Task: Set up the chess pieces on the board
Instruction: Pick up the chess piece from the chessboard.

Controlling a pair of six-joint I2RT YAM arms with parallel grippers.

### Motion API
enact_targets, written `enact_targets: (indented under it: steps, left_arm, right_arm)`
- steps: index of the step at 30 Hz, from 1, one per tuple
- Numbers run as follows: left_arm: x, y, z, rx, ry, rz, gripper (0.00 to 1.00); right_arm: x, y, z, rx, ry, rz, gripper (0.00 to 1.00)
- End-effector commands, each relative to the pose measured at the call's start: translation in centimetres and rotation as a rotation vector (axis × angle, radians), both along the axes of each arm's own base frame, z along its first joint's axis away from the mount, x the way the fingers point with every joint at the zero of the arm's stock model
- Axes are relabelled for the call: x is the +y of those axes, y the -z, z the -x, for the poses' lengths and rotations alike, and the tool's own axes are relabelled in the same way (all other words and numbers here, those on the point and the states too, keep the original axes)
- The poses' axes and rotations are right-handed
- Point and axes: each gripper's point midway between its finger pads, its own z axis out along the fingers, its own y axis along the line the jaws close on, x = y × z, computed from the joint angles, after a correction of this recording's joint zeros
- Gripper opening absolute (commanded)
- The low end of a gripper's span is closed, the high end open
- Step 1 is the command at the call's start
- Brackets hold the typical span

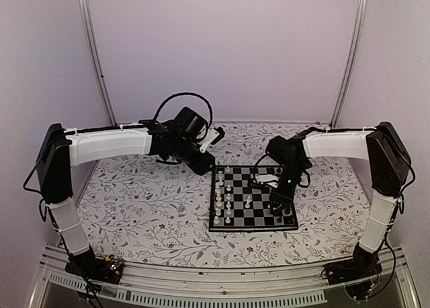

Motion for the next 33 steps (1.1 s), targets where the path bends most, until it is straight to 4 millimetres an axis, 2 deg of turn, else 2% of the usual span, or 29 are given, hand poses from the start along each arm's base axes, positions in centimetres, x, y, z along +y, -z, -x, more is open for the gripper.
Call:
enact_targets:
  steps: [1,7,19,27,33]
  left_arm:
    - [-1.2,-0.2,0.8,0.012,0.037,0.01,0.44]
    - [-1.3,-0.1,0.9,0.015,0.041,0.006,0.44]
    - [-1.2,0.0,1.0,0.015,0.037,-0.008,0.44]
    - [-1.1,0.1,0.9,0.013,0.032,-0.016,0.44]
    - [-1.0,0.1,0.9,0.009,0.026,-0.022,0.44]
  right_arm:
    - [1.2,-0.1,-0.3,-0.012,-0.019,-0.003,0.36]
    - [1.9,0.2,-0.2,-0.015,-0.04,0.005,0.36]
    - [1.7,1.9,0.7,-0.081,-0.11,0.104,0.35]
    - [1.0,1.9,0.5,-0.107,-0.112,0.135,0.35]
    - [0.5,2.2,0.5,-0.126,-0.115,0.156,0.3]
